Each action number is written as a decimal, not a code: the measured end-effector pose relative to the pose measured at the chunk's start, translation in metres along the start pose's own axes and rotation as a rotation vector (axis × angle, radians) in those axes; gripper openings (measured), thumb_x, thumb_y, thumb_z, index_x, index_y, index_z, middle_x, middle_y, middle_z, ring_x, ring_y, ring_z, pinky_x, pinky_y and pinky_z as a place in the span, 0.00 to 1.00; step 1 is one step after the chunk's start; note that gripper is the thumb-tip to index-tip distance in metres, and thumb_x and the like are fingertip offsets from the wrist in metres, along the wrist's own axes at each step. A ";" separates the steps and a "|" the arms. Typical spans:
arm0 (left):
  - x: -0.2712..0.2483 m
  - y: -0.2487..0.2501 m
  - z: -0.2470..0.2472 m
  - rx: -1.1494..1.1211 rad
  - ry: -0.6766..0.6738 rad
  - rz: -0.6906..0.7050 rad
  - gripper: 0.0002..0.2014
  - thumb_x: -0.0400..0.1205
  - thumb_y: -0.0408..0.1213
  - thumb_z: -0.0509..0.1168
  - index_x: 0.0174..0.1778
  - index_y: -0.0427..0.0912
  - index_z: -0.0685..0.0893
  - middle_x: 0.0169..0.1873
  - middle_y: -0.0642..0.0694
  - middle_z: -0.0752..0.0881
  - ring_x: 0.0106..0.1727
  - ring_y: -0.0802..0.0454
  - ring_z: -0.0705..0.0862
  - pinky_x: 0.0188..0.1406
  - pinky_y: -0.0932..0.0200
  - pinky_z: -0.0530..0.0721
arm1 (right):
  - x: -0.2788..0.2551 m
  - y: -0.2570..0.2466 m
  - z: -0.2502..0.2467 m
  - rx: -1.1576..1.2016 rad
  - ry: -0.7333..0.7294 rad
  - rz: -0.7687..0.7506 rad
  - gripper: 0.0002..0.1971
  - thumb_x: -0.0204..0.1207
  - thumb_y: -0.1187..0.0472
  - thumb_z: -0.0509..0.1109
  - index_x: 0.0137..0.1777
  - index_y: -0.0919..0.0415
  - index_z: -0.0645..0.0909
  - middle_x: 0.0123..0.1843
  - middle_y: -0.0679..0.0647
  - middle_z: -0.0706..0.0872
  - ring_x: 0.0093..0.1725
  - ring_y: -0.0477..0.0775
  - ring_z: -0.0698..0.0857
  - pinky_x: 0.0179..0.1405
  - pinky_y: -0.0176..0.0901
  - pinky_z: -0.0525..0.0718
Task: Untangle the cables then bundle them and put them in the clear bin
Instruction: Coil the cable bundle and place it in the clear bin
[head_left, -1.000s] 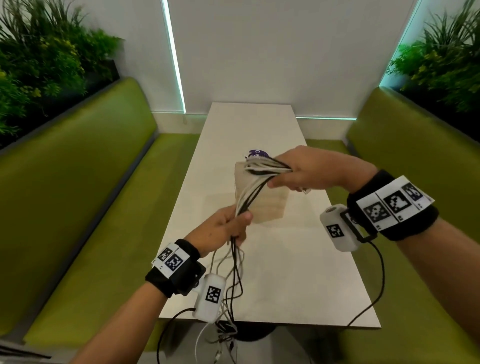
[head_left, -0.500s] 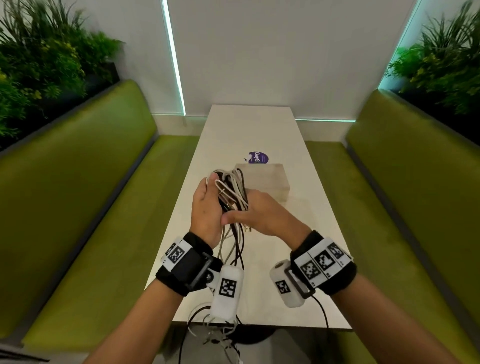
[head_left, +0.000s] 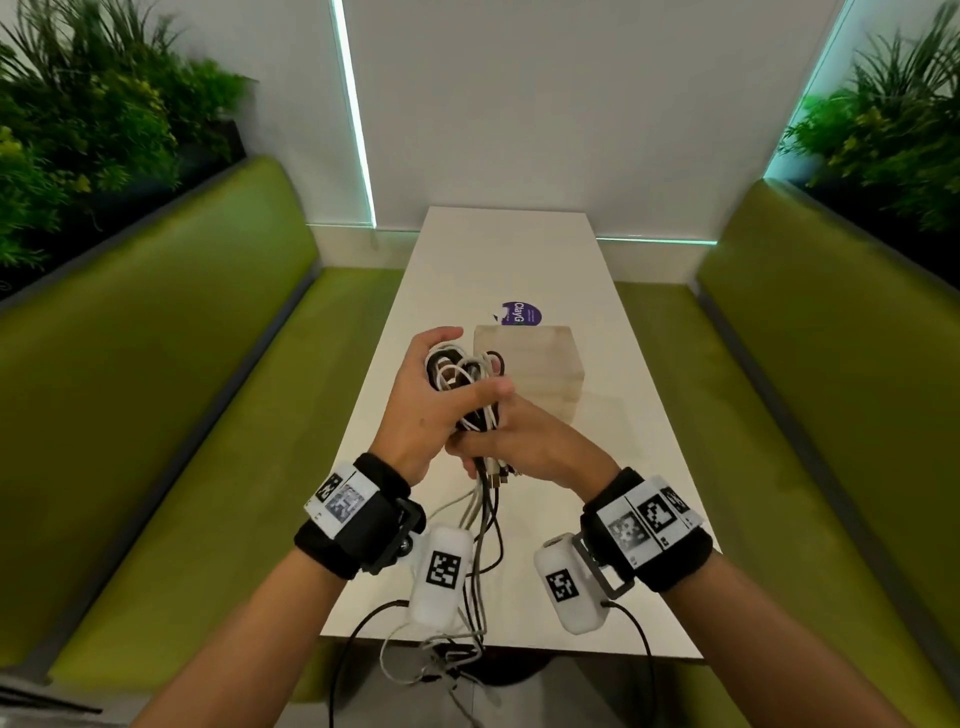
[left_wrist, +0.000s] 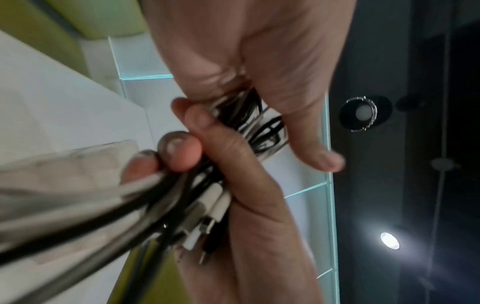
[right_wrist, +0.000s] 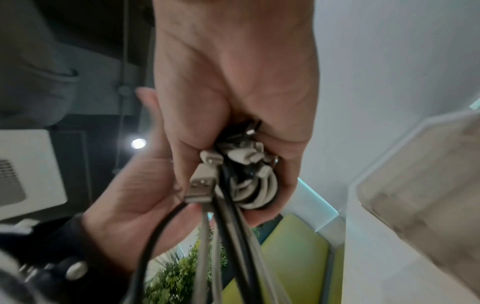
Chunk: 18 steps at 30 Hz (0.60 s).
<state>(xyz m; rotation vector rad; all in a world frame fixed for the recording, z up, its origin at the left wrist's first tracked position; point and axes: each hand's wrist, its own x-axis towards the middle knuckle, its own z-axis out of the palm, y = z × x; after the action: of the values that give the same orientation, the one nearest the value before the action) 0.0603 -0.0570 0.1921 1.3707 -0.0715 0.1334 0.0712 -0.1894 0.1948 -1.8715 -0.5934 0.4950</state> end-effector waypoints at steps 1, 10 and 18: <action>0.001 0.000 0.001 -0.001 0.031 -0.003 0.32 0.62 0.37 0.83 0.62 0.48 0.79 0.47 0.39 0.88 0.47 0.44 0.89 0.44 0.50 0.87 | 0.000 0.000 0.002 -0.020 -0.012 0.001 0.08 0.76 0.68 0.69 0.50 0.73 0.78 0.30 0.58 0.83 0.32 0.54 0.82 0.37 0.49 0.80; -0.003 -0.003 0.005 -0.131 -0.062 -0.037 0.07 0.78 0.24 0.69 0.46 0.38 0.78 0.37 0.35 0.87 0.40 0.41 0.88 0.36 0.52 0.87 | -0.004 0.006 0.005 -0.073 -0.083 0.080 0.22 0.79 0.52 0.69 0.41 0.76 0.80 0.28 0.56 0.82 0.32 0.54 0.78 0.33 0.41 0.77; -0.005 -0.001 0.009 -0.063 -0.077 -0.001 0.06 0.76 0.28 0.72 0.44 0.34 0.81 0.32 0.32 0.85 0.33 0.40 0.85 0.34 0.49 0.85 | -0.010 0.011 0.007 0.155 -0.133 0.031 0.09 0.81 0.63 0.66 0.48 0.69 0.85 0.45 0.63 0.89 0.47 0.55 0.88 0.53 0.39 0.84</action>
<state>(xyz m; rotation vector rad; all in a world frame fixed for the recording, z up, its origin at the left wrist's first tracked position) 0.0555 -0.0661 0.1918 1.3130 -0.1386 0.0773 0.0606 -0.1939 0.1826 -1.7120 -0.5968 0.6708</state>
